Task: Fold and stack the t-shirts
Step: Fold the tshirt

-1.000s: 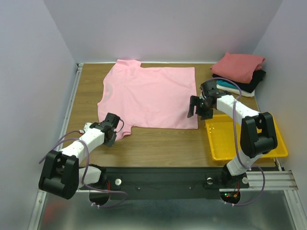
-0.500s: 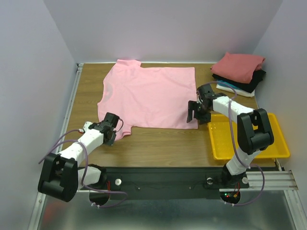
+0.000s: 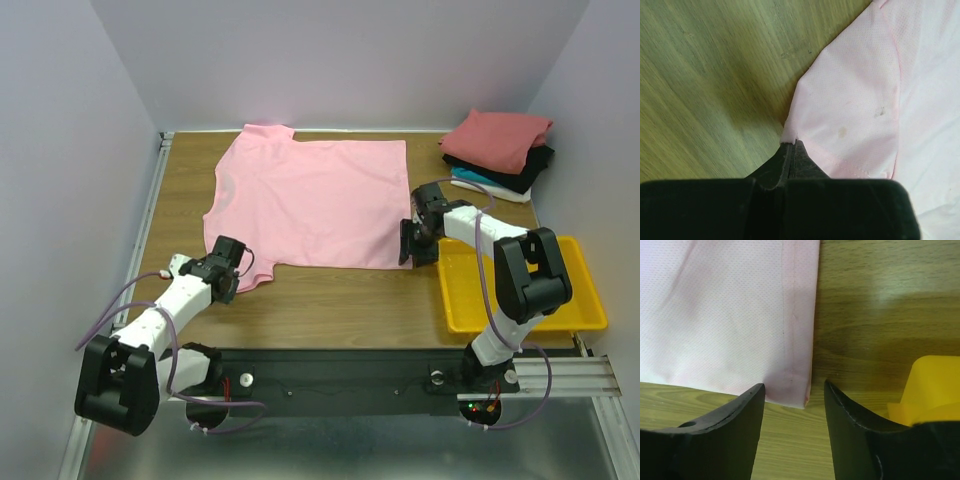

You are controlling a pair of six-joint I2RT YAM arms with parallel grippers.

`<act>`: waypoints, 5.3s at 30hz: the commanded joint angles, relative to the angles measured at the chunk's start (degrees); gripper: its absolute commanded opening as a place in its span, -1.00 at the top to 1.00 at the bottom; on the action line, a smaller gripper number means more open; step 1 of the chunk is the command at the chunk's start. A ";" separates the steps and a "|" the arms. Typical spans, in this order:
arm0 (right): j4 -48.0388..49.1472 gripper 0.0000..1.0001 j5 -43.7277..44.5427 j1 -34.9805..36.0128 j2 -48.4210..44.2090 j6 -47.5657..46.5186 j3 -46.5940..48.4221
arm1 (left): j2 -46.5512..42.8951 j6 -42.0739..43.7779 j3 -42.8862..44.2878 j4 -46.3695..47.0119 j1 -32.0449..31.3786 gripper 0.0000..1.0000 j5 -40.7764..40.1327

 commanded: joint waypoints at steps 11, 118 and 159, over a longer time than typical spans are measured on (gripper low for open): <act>-0.88 0.77 -1.24 0.40 0.84 -0.17 0.48 | -6.36 4.10 2.73 -2.27 0.18 1.00 -6.00; -18.81 0.99 -6.17 -11.90 34.58 -1.66 59.54 | 52.87 55.70 65.57 23.40 15.47 1.00 22.12; -9.14 -0.40 -16.00 -11.90 27.72 0.10 56.29 | 52.79 53.51 58.74 26.56 8.97 -0.69 22.30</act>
